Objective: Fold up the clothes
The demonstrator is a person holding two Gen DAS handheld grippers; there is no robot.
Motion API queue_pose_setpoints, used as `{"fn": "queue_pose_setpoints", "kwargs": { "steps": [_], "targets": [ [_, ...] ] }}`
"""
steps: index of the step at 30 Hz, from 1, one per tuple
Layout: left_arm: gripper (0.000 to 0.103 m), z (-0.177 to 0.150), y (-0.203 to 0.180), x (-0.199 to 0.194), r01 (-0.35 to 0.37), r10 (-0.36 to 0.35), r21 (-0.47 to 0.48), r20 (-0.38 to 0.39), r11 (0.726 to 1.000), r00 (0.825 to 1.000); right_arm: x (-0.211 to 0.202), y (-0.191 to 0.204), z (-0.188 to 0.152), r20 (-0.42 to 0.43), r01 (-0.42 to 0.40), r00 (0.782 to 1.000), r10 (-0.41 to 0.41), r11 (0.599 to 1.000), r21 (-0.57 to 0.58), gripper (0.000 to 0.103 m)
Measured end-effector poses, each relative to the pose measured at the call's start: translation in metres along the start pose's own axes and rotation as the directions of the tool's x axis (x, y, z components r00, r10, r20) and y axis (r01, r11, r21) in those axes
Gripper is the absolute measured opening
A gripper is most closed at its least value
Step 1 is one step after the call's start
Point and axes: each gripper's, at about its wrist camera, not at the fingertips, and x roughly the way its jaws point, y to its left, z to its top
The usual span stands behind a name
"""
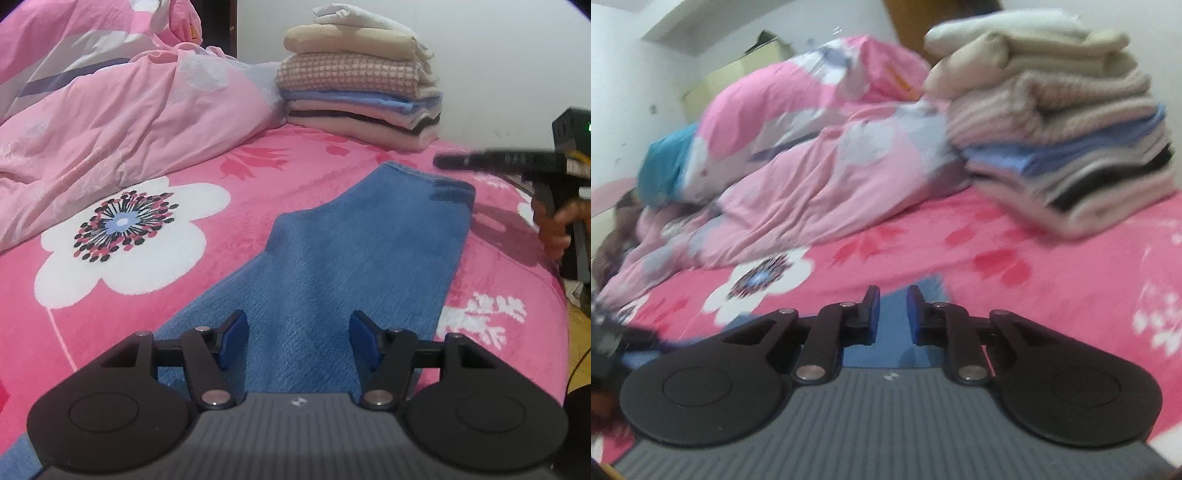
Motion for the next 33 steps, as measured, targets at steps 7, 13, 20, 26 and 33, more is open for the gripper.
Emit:
{"fn": "queue_pose_setpoints", "kwargs": {
  "steps": [7, 13, 20, 26, 33],
  "targets": [
    [0.064, 0.003, 0.007, -0.019, -0.003, 0.004, -0.03, 0.017, 1.0, 1.0, 0.031, -0.016, -0.013, -0.125, 0.084, 0.99, -0.073, 0.993, 0.087, 0.0],
    [0.064, 0.004, 0.041, -0.058, -0.015, 0.019, -0.079, 0.05, 0.997, 0.999, 0.031, -0.014, -0.017, -0.119, 0.093, 0.989, -0.084, 0.993, 0.069, 0.0],
    [0.064, -0.015, 0.081, -0.062, -0.062, 0.062, 0.005, -0.049, 0.998, 0.997, 0.03, -0.018, -0.018, -0.113, 0.077, 0.991, -0.066, 0.993, 0.095, 0.0],
    [0.058, -0.023, 0.102, -0.044, -0.054, 0.055, 0.011, -0.095, 0.998, 0.994, 0.03, -0.018, -0.018, -0.112, 0.078, 0.991, -0.067, 0.993, 0.094, 0.0],
    [0.01, -0.027, 0.094, -0.044, -0.104, 0.109, 0.08, -0.061, 0.991, 0.992, 0.03, -0.018, -0.018, -0.111, 0.075, 0.992, -0.064, 0.992, 0.098, 0.0]
  ]
}}
